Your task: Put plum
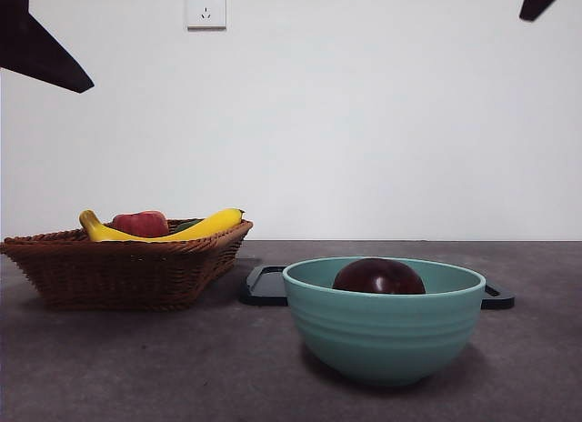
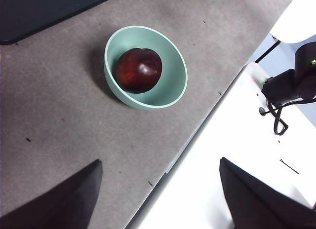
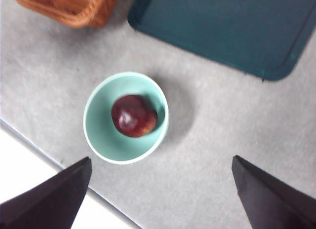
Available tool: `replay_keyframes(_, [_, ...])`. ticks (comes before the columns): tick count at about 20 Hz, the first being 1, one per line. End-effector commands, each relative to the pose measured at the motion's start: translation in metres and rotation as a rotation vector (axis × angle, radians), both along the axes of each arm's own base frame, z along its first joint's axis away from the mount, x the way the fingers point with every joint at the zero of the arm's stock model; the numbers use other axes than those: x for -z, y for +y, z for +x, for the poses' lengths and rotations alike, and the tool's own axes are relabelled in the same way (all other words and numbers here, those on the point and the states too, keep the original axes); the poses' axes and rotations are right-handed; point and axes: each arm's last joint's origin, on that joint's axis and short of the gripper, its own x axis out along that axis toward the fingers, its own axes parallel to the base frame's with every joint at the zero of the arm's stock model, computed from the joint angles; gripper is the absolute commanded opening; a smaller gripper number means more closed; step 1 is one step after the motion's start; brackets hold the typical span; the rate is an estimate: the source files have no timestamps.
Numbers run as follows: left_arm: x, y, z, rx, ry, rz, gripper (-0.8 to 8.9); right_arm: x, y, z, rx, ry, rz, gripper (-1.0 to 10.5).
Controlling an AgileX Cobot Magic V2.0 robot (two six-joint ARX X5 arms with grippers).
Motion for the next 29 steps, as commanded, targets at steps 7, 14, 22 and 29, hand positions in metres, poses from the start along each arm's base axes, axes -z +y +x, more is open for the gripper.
replay_keyframes(7, [-0.004,-0.002,0.0,0.008,-0.011,-0.014,3.73,0.063,0.026,0.011,0.006,0.05,0.146,3.8])
replay_keyframes(14, [-0.004,-0.002,0.001,0.007,-0.018,-0.017,3.73,0.1,0.047,0.018,0.05,0.035,0.048,3.0])
replay_keyframes(22, [-0.005,-0.003,0.002,0.007,-0.03,-0.025,3.73,0.137,0.071,0.045,0.05,0.086,-0.019,1.9])
replay_keyframes(29, [-0.005,-0.003,0.002,0.008,-0.031,-0.025,3.73,0.141,0.073,0.049,0.062,0.074,-0.033,0.4])
